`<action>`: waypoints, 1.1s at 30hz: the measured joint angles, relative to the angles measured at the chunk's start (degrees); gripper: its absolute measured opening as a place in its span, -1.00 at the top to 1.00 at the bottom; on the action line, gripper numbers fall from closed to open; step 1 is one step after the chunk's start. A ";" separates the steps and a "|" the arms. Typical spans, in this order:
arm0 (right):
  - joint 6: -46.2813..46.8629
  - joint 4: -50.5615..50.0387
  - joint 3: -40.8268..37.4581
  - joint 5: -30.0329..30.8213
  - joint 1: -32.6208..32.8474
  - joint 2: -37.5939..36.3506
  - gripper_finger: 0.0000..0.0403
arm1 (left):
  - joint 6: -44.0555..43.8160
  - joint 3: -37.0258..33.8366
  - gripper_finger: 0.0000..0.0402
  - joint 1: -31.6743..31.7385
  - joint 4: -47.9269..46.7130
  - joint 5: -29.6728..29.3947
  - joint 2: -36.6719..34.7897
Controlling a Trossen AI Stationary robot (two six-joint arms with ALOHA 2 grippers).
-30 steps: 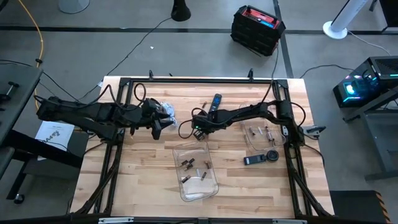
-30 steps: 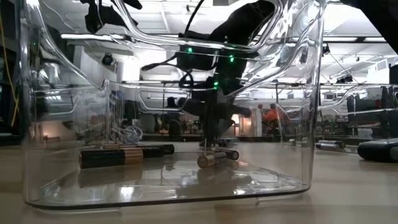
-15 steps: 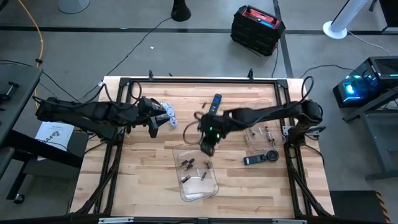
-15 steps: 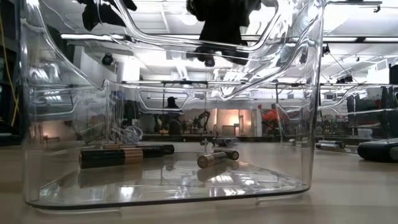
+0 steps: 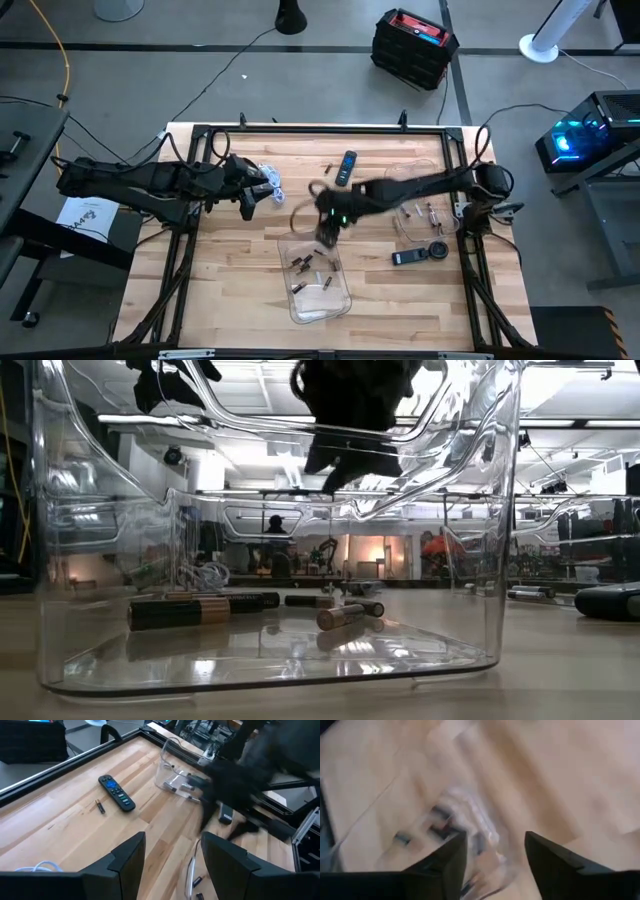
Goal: Sort batteries
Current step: Put the black battery into the left transparent bin
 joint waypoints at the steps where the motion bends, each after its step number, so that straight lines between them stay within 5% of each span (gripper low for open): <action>1: -0.23 -0.23 0.00 0.02 -1.50 -0.47 0.03 | 0.00 0.00 0.06 0.01 0.02 0.00 0.00; 5: -0.62 -0.32 0.02 0.32 -8.87 -1.90 -0.07 | -0.18 0.00 0.06 0.00 0.02 0.01 0.00; 13: 14.34 1.93 0.02 0.57 -24.77 3.54 -0.04 | -3.21 0.00 0.06 0.00 0.04 0.00 0.00; 22: 27.57 10.44 0.02 -2.66 -26.31 13.67 -0.03 | -4.68 0.00 0.06 0.02 0.50 -1.68 0.00; 33: 49.74 11.14 0.26 2.26 -26.51 17.90 -0.03 | -6.16 0.00 0.06 -0.49 0.48 -1.58 0.00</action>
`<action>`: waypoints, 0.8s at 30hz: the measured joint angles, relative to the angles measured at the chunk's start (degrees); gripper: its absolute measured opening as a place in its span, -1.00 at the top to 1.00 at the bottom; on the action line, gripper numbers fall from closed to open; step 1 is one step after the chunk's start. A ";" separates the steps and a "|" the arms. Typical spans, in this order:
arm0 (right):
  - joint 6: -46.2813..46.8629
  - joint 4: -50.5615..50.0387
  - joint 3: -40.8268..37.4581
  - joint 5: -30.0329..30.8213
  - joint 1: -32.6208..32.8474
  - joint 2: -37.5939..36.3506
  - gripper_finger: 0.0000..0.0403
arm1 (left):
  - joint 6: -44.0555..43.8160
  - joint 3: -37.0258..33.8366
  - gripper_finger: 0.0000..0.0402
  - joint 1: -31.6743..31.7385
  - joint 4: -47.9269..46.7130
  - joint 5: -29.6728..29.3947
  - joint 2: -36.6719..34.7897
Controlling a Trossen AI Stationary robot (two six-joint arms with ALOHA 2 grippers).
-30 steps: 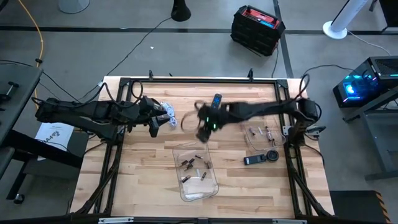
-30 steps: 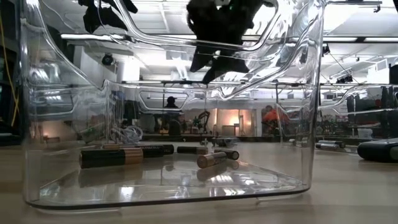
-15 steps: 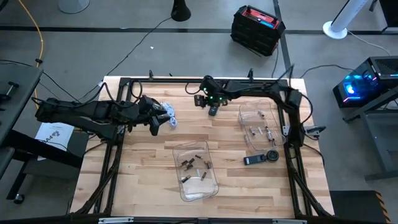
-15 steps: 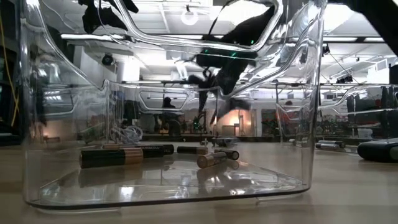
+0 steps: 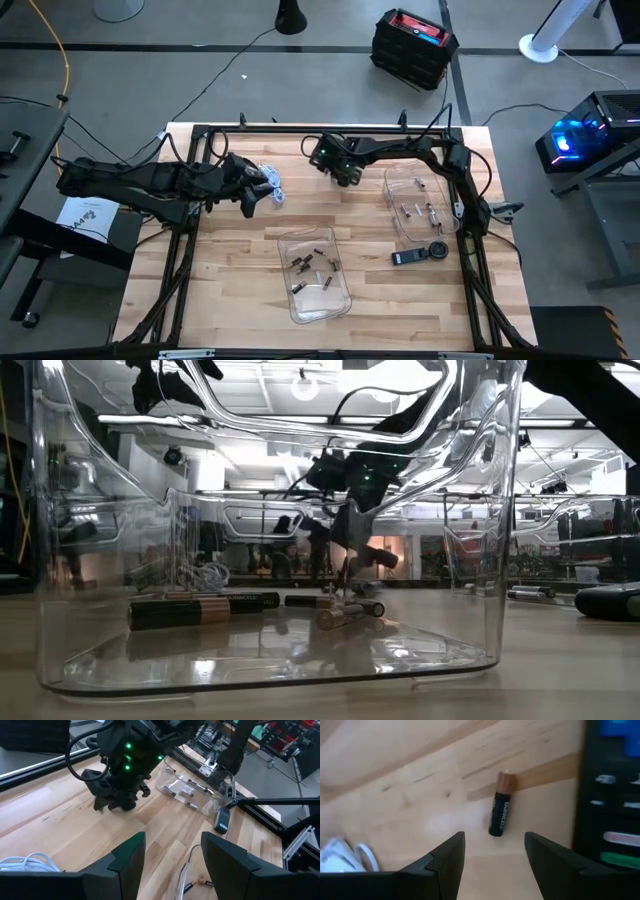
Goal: Sort batteries
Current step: Put the black battery into the left transparent bin
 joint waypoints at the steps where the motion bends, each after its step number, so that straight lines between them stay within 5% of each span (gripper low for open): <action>1: 1.36 -0.07 0.00 0.20 -0.16 0.02 -0.01 | 0.06 0.00 0.06 -0.06 -0.02 0.00 0.00; 14: 9.07 -2.98 0.00 4.41 -0.36 2.25 0.82 | 2.23 0.00 0.06 -0.08 -0.07 2.37 0.00; 24: 0.02 -3.61 -0.07 5.49 -0.13 2.25 0.85 | 5.64 0.00 0.06 -0.10 -0.11 4.75 0.00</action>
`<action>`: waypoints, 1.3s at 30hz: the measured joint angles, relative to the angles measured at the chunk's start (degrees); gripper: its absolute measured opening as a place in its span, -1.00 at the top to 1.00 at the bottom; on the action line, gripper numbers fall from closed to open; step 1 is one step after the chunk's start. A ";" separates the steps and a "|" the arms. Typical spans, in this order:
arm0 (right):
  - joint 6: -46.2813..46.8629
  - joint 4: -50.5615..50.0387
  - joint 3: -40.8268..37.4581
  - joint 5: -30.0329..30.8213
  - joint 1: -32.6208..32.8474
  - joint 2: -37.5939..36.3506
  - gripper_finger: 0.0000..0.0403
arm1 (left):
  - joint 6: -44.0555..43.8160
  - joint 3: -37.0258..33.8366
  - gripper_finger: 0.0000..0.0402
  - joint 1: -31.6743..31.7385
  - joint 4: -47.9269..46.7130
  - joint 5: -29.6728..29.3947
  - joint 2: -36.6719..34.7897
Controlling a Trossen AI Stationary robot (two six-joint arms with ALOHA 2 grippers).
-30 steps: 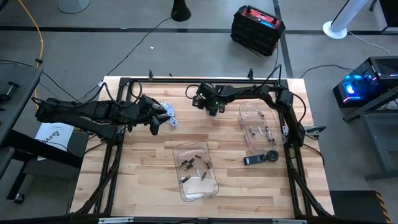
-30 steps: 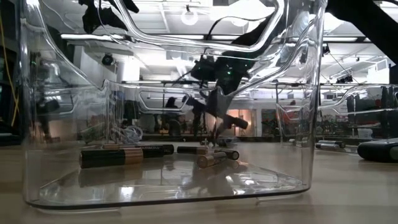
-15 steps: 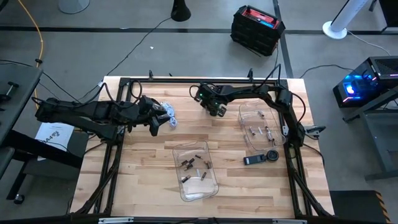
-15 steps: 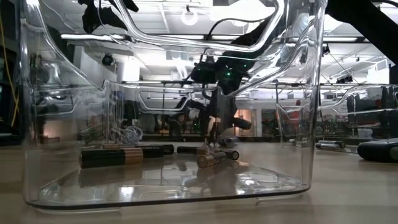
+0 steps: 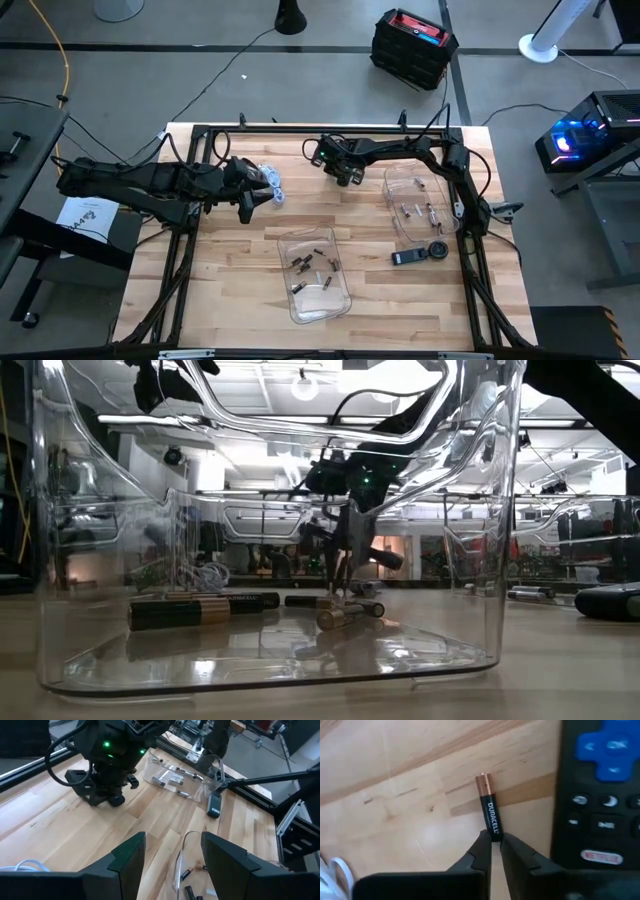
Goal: Sort batteries
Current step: Put the black battery into the left transparent bin
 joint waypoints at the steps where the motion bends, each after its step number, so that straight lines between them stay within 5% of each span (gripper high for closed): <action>1: -1.41 0.02 -0.01 0.03 0.15 -0.02 0.89 | 0.39 0.00 0.06 0.00 0.00 0.00 0.00; 20: -26.11 -9.29 -0.42 4.86 8.06 -11.75 1.00 | 0.50 0.00 0.06 0.96 -0.37 -0.44 0.02; 28: -32.40 -9.40 -0.37 5.40 10.55 -17.94 1.00 | -2.05 0.00 0.06 6.29 -0.37 -7.49 1.66; 35: -38.19 -12.26 -0.28 9.84 10.40 -29.04 1.00 | 0.09 0.33 0.12 22.90 -1.06 12.36 13.70; 39: -39.56 -14.97 -0.18 12.31 10.35 -35.37 1.00 | 7.20 6.11 0.20 33.60 -6.97 16.61 25.25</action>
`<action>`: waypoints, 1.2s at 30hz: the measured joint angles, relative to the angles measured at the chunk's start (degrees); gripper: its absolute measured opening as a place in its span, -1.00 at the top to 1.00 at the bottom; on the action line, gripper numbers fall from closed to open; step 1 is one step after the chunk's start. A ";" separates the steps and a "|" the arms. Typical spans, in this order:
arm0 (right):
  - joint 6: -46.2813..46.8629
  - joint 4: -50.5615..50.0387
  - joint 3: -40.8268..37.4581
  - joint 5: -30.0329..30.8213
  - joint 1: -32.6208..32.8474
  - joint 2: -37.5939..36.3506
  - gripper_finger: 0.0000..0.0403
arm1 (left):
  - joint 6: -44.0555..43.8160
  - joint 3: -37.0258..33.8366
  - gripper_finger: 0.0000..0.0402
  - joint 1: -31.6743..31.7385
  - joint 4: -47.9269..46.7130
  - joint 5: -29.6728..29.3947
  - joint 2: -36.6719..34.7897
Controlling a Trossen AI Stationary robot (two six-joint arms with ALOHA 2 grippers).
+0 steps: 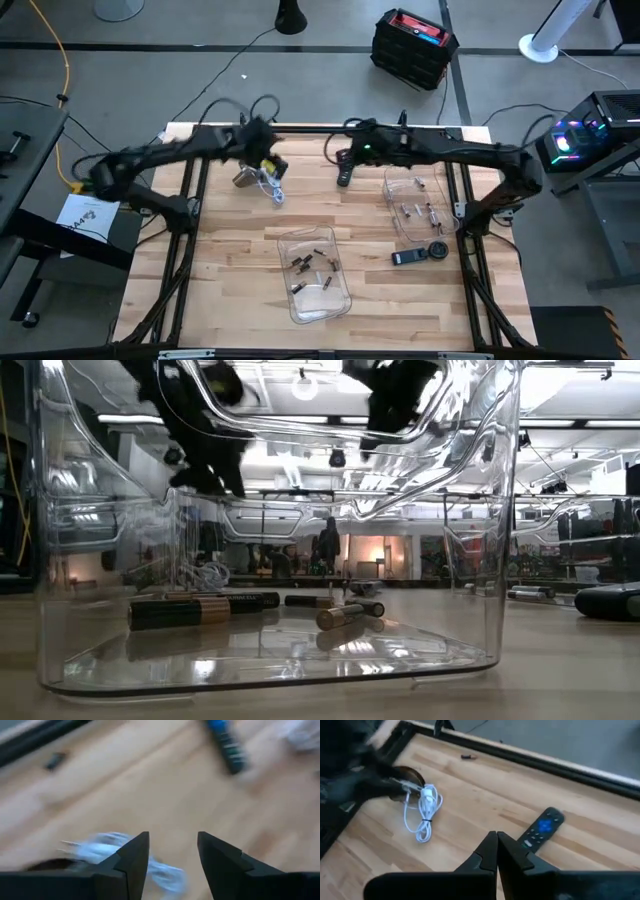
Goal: Sort batteries
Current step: Put the black battery into the left transparent bin
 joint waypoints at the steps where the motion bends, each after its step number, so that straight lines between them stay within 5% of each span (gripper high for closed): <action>1: -0.12 -0.76 0.00 0.62 0.05 -1.33 1.00 | 2.62 2.41 0.21 2.22 -2.07 0.03 3.03; 6: 0.10 -6.41 0.00 3.91 1.92 -6.07 1.00 | 15.81 16.99 0.23 11.74 -10.22 -0.76 17.38; 14: 3.24 -11.76 0.00 5.00 6.69 -7.02 1.00 | 24.08 34.81 0.23 19.26 -20.32 -1.08 35.33; 21: 7.47 -11.44 0.00 7.30 10.27 -6.64 1.00 | 30.90 36.55 0.23 20.04 -21.66 -2.95 44.27; 28: 10.90 -11.42 0.00 7.70 11.56 -6.64 1.00 | 32.85 36.53 0.23 20.12 -18.26 -11.37 48.56; 36: 11.19 -11.35 0.00 7.28 11.61 -6.64 1.00 | 38.35 36.64 0.23 20.12 -14.85 -7.94 49.10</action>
